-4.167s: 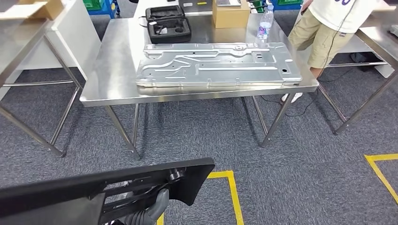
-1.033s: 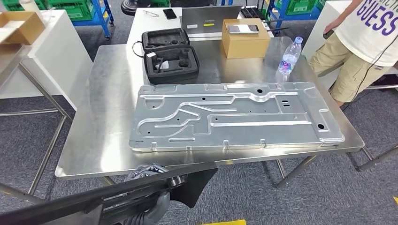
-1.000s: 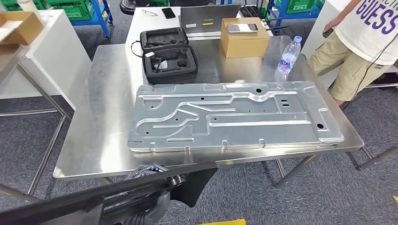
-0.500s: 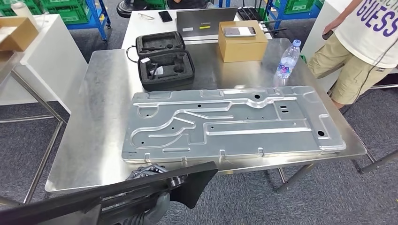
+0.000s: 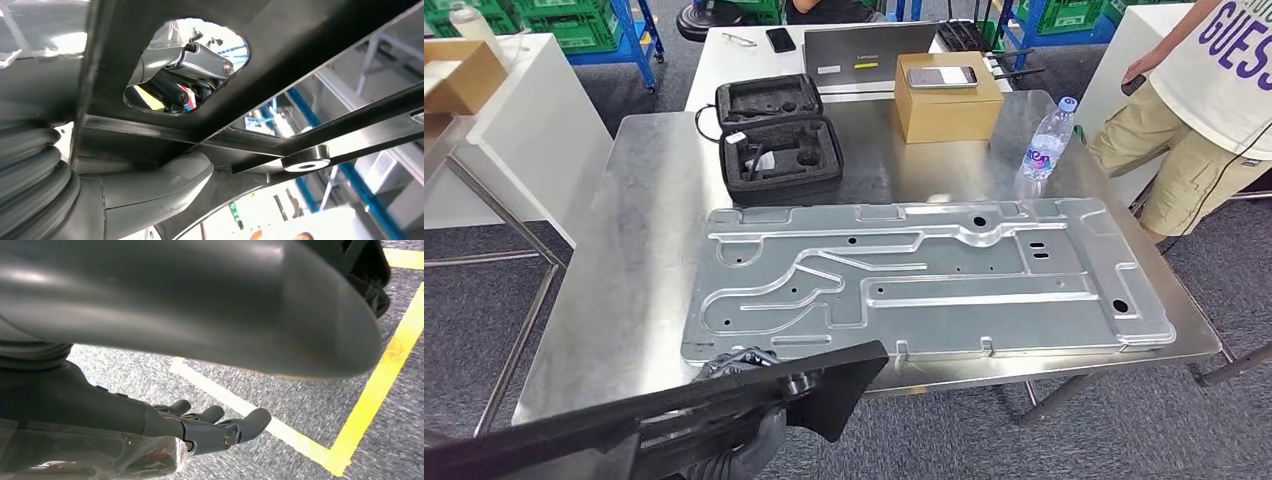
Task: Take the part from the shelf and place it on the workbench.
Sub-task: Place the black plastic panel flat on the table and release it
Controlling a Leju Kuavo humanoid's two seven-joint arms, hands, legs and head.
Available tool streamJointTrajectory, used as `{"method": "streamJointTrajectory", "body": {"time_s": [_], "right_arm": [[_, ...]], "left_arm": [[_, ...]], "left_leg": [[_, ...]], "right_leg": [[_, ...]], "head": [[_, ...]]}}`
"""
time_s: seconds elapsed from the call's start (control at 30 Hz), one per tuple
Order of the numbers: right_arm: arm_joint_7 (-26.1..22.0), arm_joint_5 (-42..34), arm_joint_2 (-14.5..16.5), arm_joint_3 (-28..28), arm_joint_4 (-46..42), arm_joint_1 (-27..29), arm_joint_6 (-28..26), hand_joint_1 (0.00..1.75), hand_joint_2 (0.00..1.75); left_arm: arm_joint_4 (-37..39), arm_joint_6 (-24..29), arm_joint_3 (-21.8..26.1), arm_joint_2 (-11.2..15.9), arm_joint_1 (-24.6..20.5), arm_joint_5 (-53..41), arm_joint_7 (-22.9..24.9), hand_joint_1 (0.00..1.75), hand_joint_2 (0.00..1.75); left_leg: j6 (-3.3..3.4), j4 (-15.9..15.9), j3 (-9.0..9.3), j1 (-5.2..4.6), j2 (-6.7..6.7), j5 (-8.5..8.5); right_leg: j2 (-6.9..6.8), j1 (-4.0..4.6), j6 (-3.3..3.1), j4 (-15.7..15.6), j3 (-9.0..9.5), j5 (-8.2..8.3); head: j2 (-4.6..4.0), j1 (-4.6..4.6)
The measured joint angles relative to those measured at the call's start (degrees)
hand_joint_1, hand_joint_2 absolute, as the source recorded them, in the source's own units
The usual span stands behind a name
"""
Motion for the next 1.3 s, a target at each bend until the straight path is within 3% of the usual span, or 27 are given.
{"method": "streamJointTrajectory", "body": {"time_s": [0.07, 0.13, 0.23, 0.27, 0.3, 0.33, 0.4, 0.47, 0.6, 0.67, 0.73, 0.77, 0.8, 0.83, 0.9, 0.97, 1.07, 1.13, 1.23, 1.27, 1.3], "right_arm": [[-0.1, 0.2, 0.0, 0.0, 0.0, 0.0, 0.0, 0.0, 0.0], [-0.2, 0.5, 0.1, 0.0, 0.0, 0.0, 0.0, 0.0, 0.0], [-0.2, 1.1, 0.2, 0.0, 0.0, -0.2, -0.1, 0.0, 0.0], [-0.2, 1.3, 0.3, 0.0, 0.0, -0.3, -0.1, 0.0, 0.0], [-0.1, 1.5, 0.3, 0.1, 0.0, -0.3, 0.0, 0.0, 0.0], [0.0, 1.7, 0.4, 0.2, 0.0, -0.4, 0.0, 0.0, 0.0], [0.2, 2.1, 0.6, 0.4, 0.0, -0.8, 0.0, 0.0, 0.0], [0.4, 2.4, 0.8, 0.7, 0.0, -1.3, 0.0, 0.0, 0.0], [0.7, 3.1, 1.0, 1.1, 0.0, -2.0, 0.0, 0.0, 0.0], [0.7, 3.3, 1.1, 1.3, 0.0, -2.3, 0.0, 0.0, 0.0], [0.8, 3.5, 1.3, 1.4, 0.0, -2.4, 0.0, 0.0, 0.0], [0.8, 3.6, 1.3, 1.5, 0.0, -2.5, 0.0, 0.0, 0.0], [0.8, 3.7, 1.3, 1.6, 0.0, -2.5, 0.0, 0.0, 0.0], [0.9, 3.7, 1.4, 1.7, 0.0, -2.5, 0.0, 0.0, 0.0], [1.1, 3.8, 1.4, 1.8, 0.0, -2.7, 0.0, 0.0, 0.0], [1.2, 4.0, 1.6, 1.8, 0.0, -2.8, 0.0, 0.0, 0.0], [1.6, 4.2, 1.8, 1.9, 0.0, -2.9, 0.0, 0.0, 0.0], [1.8, 4.4, 1.8, 2.0, 0.0, -2.9, 0.0, 0.0, 0.0], [2.0, 4.8, 1.9, 2.3, 0.0, -3.1, 0.0, 0.0, 0.0], [2.0, 4.9, 1.9, 2.3, 0.0, -3.1, 0.0, 0.0, 0.0], [2.1, 5.0, 2.0, 2.4, 0.0, -3.1, 0.0, 0.0, 0.0]], "left_arm": [[0.0, 0.0, -0.1, 0.0, -0.7, -1.7, 1.0, 1.75, 1.75], [0.0, -0.3, -0.3, 0.0, -1.7, -3.8, 2.7, 1.75, 1.75], [0.0, -1.1, -0.8, 0.1, -3.4, -7.0, 5.6, 1.75, 1.75], [0.0, -1.3, -1.0, 0.1, -4.0, -8.1, 6.6, 1.75, 1.75], [0.0, -1.5, -1.3, 0.1, -4.6, -9.2, 7.6, 1.75, 1.75], [0.0, -1.7, -1.5, 0.1, -5.4, -10.4, 8.6, 1.75, 1.75], [0.0, -2.2, -2.0, 0.1, -7.2, -12.4, 10.4, 1.75, 1.75], [0.1, -3.0, -2.5, 0.1, -8.9, -14.1, 12.0, 1.75, 1.75], [0.4, -4.6, -3.5, 0.1, -11.8, -15.7, 14.3, 1.75, 1.75], [0.7, -5.3, -4.0, 0.1, -13.2, -16.0, 15.1, 1.75, 1.75], [1.0, -5.9, -4.5, 0.0, -14.2, -16.1, 15.7, 1.75, 1.75], [1.2, -6.2, -4.7, 0.0, -14.7, -16.2, 16.0, 1.75, 1.75], [1.4, -6.6, -5.0, -0.1, -15.1, -16.2, 16.3, 1.75, 1.75], [1.6, -7.0, -5.2, -0.1, -15.6, -16.3, 16.6, 1.75, 1.75], [1.9, -7.8, -5.7, -0.4, -16.5, -16.3, 17.1, 1.75, 1.75], [2.4, -8.7, -6.1, -0.7, -17.5, -15.8, 17.7, 1.75, 1.75], [3.4, -10.9, -6.7, -1.2, -18.6, -11.6, 18.5, 1.75, 1.75], [4.2, -12.9, -7.0, -1.5, -19.1, -7.6, 18.8, 1.75, 1.75], [5.8, -15.7, -7.3, -1.8, -19.8, -1.7, 19.4, 1.75, 1.75], [6.5, -16.8, -7.5, -1.9, -20.0, 0.3, 19.7, 1.75, 1.75], [7.2, -17.8, -7.7, -2.0, -20.3, 2.3, 20.1, 1.75, 1.75]], "left_leg": [[-0.59, 0.1, 0.06, 0.2, 0.03, -0.32], [-1.1, 3.4, -1.31, 0.4, 0.12, -2.3], [-1.52, 15.2, -7.39, 0.47, 0.19, -7.17], [-1.56, 17.5, -8.85, 0.46, 0.19, -7.48], [-1.52, 17.5, -9.29, 0.46, 0.19, -6.68], [-1.4, 15.1, -8.51, 0.44, 0.19, -4.82], [-0.84, 6.4, -5.0, 0.22, 0.18, -0.32], [-0.31, 1.0, -2.82, -0.08, 0.19, 1.94], [0.62, -0.1, -2.4, -0.02, 0.2, 2.44], [1.11, -0.5, -2.07, 0.26, 0.32, 2.63], [1.34, -0.5, -2.0, 0.27, 0.4, 2.53], [1.34, -0.5, -1.97, 0.28, 0.39, 2.47], [1.3, -0.4, -1.9, 0.32, 0.34, 2.38], [1.17, -0.4, -1.76, 0.4, 0.28, 2.26], [0.7, -0.4, -1.35, 0.47, 0.18, 1.86], [0.08, -0.3, -1.19, 0.31, 0.15, 1.47], [-0.77, -0.4, -1.28, 0.43, 0.18, 1.22], [-1.26, 1.8, -2.27, 0.72, 0.24, -0.23], [-1.6, 13.2, -7.93, 0.8, 0.28, -5.07], [-1.61, 16.5, -9.78, 0.78, 0.28, -5.89], [-1.55, 17.7, -10.72, 0.77, 0.29, -5.67]], "right_leg": [[0.0, 0.02, -0.77, -0.2, 0.07, 0.04], [-0.05, -0.09, -1.51, -0.5, 0.3, 0.06], [-0.09, 0.02, -2.04, -0.5, 0.48, -0.18], [-0.08, 0.1, -2.11, -0.5, 0.57, -0.28], [-0.05, 0.17, -2.15, -0.5, 0.7, -0.37], [0.0, 0.22, -2.14, -0.5, 0.89, -0.47], [0.11, 0.38, -1.94, -0.4, 1.27, -0.72], [0.2, 0.55, -1.56, -0.4, 1.41, -0.93], [0.19, 0.34, -0.52, 0.4, 1.13, -1.68], [0.15, 0.14, 0.0, 5.4, -1.16, -4.46], [0.14, -0.17, 0.51, 13.5, -5.28, -7.74], [0.13, -0.38, 0.75, 16.1, -6.81, -8.25], [0.12, -0.59, 0.95, 16.6, -7.35, -7.69], [0.09, -0.82, 1.13, 14.7, -6.68, -6.06], [-0.03, -1.24, 1.46, 6.4, -2.95, -1.87], [0.06, -1.22, 1.25, 0.6, -0.32, 0.12], [0.26, -0.86, 0.07, -0.4, -0.1, 0.13], [0.25, -0.84, -0.74, -0.6, 0.04, 0.19], [0.24, -0.7, -1.4, -0.6, 0.18, 0.04], [0.24, -0.61, -1.48, -0.6, 0.22, -0.02], [0.25, -0.54, -1.52, -0.6, 0.28, -0.07]], "head": [[0.0, -0.02], [0.0, -0.1], [0.0, -0.26], [0.0, -0.26], [0.0, -0.37], [0.0, -0.49], [0.0, -0.8], [0.0, -0.92], [-0.01, -1.27], [-0.01, -1.49], [-0.01, -1.74], [-0.02, -1.97], [-0.01, -2.23], [-0.01, -2.49], [-0.01, -3.03], [-0.01, -4.0], [-0.02, -5.96], [-0.02, -6.48], [-0.02, -6.76], [-0.02, -6.75], [-0.02, -6.75]]}}
